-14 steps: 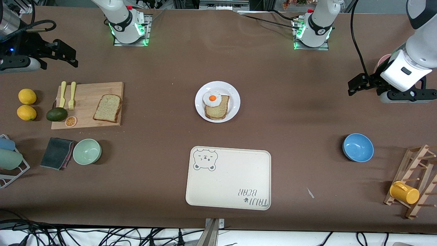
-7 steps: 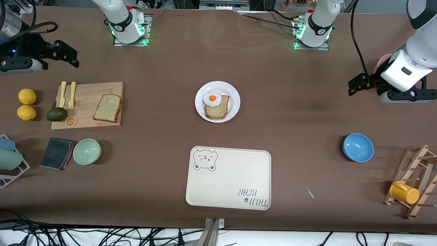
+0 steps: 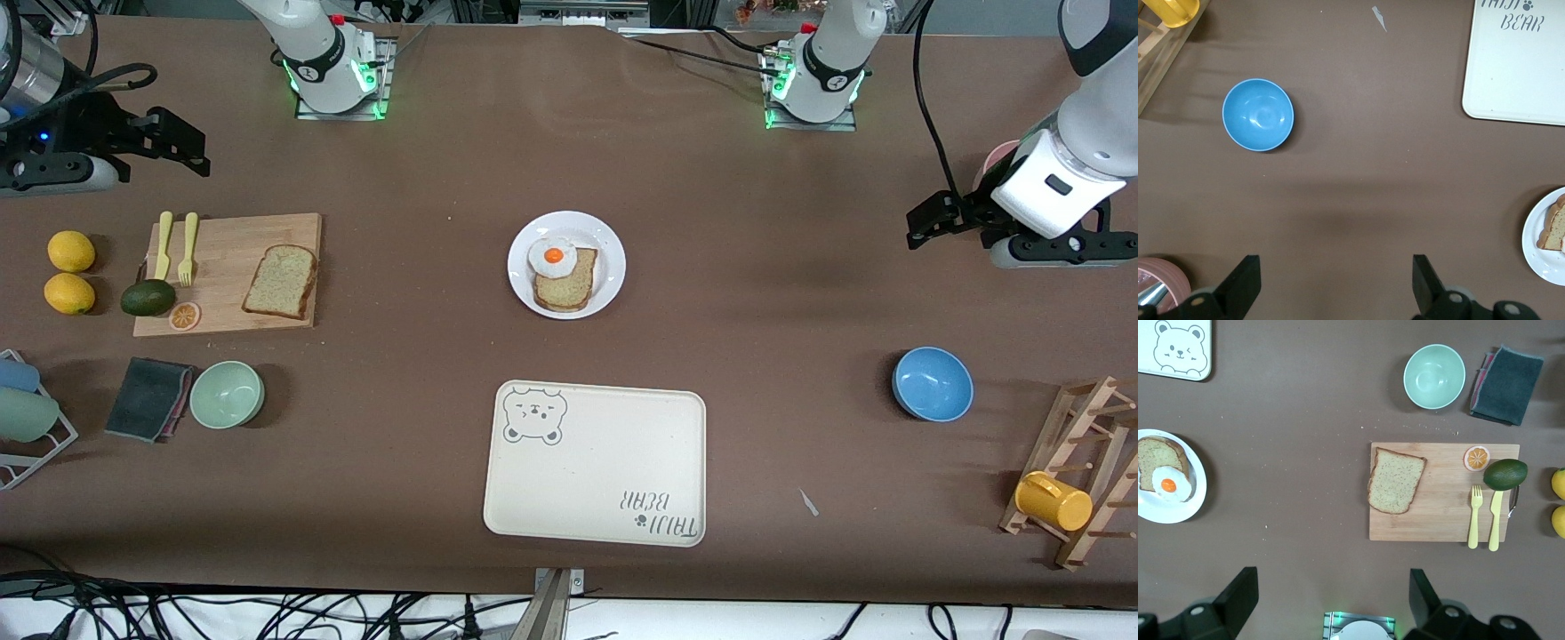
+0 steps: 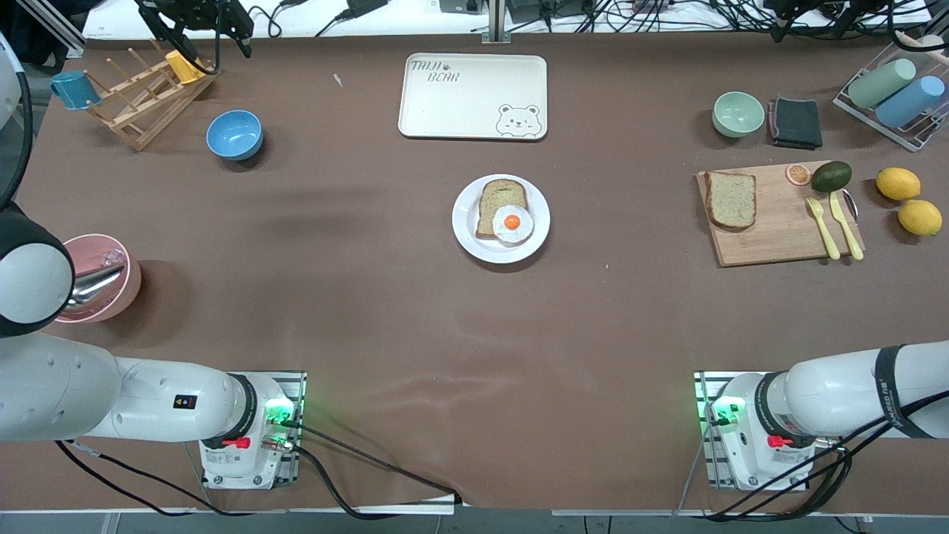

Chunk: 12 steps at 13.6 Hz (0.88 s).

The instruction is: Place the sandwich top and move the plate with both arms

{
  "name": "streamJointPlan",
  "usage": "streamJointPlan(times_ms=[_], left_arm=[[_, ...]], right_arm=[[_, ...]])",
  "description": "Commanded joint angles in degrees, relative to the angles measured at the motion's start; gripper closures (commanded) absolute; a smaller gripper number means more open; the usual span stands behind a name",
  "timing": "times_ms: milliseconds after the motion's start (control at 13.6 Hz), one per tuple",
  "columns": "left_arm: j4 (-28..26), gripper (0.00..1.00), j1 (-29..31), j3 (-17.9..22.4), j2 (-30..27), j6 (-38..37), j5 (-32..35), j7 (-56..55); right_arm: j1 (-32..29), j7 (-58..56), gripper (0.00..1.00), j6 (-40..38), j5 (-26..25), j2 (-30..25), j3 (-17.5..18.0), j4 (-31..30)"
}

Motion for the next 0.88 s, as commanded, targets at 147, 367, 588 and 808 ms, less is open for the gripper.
streamJointPlan(times_ms=[147,367,588,808], left_arm=[[0.6,0.00,0.0,-0.3,0.1,-0.3,1.9,0.1],[0.7,0.00,0.0,-0.3,0.1,-0.3,1.9,0.1],[0.6,0.00,0.0,-0.3,0.2,-0.3,1.9,0.1],[0.6,0.00,0.1,-0.3,0.1,-0.3,1.9,0.1]], right_arm=[[0.3,0.4,0.00,0.0,-0.5,-0.6,-0.2,-1.2],[0.3,0.4,0.00,0.4,-0.7,-0.6,-0.2,-1.4],[0.3,0.3,0.00,0.9,-0.8,-0.6,-0.1,-1.6],[0.3,0.6,0.00,3.7,-2.3,-0.5,0.3,-4.0]])
